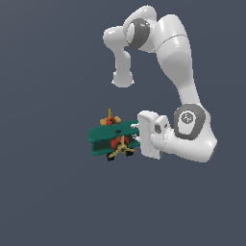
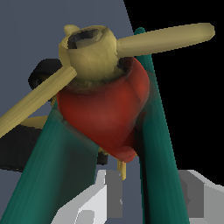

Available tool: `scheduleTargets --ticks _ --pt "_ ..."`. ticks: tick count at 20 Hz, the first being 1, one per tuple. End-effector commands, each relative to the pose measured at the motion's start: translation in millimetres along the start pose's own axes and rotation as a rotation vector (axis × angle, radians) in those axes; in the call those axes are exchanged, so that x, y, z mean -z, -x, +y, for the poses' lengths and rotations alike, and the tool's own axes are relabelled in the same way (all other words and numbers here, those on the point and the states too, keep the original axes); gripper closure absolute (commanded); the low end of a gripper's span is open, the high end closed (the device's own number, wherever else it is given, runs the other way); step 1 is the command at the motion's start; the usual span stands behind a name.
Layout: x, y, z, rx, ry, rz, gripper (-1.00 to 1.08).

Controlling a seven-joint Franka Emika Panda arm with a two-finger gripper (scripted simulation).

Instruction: Pick up the object and move it to a goal position.

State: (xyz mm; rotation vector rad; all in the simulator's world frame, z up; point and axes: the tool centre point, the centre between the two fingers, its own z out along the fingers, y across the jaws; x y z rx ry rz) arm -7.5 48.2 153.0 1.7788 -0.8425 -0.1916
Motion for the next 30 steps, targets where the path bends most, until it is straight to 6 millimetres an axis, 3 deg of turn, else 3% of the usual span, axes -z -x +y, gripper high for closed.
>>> scheduleTargets --ticks 1,21,30 --pt "21.8 6.3 1.8 -0.054 -0.063 -0.004 1.08" --pt "162.6 60.6 31.0 -0.481 -0.506 -0.058 1.08" --pt "210.7 83.3 51.2 -0.641 -0.671 -0.073 1.08"
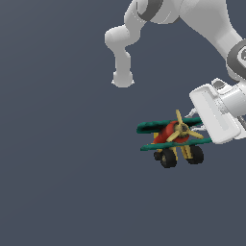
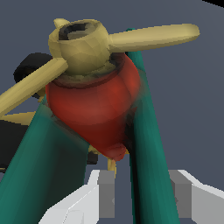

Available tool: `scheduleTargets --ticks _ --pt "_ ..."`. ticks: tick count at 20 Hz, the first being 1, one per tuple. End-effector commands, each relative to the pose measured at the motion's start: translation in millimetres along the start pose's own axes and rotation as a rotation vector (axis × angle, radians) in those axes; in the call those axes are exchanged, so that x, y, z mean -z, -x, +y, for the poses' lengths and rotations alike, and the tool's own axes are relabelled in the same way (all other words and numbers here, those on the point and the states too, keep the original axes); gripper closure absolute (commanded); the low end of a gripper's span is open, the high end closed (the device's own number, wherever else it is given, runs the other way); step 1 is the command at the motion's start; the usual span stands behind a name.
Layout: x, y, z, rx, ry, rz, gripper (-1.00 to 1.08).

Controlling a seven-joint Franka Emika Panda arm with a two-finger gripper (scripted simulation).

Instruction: Pick up the object and move it to a goal position.

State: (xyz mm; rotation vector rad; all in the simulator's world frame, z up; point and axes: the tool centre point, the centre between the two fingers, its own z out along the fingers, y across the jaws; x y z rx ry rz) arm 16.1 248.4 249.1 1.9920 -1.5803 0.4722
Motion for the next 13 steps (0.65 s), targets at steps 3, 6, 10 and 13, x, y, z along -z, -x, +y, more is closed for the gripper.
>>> scheduleTargets --ticks 3,6,10,13 --pt "21.0 4.7 0.5 -0.061 -0.064 -0.005 1.08" --pt "29.3 7.7 1.1 -0.086 -0.090 -0.006 1.08" --pt "35.4 9.9 1.6 -0.105 -0.110 -0.005 1.08" --pt "36.7 10.3 1.7 -0.109 -0.114 -0.004 1.08"
